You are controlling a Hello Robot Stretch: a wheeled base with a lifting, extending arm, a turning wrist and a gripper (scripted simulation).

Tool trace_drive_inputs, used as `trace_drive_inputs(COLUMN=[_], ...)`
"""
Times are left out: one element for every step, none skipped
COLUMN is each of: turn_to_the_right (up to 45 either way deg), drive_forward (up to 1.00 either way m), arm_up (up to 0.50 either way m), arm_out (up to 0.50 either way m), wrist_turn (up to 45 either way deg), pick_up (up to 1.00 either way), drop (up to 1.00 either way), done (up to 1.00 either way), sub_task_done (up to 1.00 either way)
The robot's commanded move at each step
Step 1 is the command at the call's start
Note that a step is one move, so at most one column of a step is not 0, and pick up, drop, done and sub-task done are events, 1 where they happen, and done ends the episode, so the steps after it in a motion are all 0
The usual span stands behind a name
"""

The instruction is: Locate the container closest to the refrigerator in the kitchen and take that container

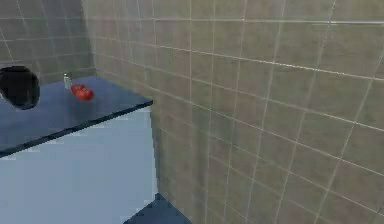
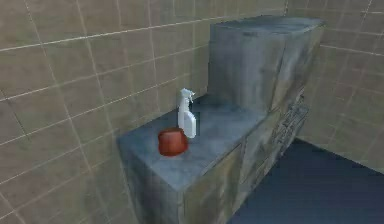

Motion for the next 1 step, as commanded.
trace_drive_inputs(turn_to_the_right=[-45.0], drive_forward=[0.0], arm_up=[0.0], arm_out=[0.0], wrist_turn=[0.0], pick_up=[0.0], drop=[0.0], done=[0.0], sub_task_done=[0.0])
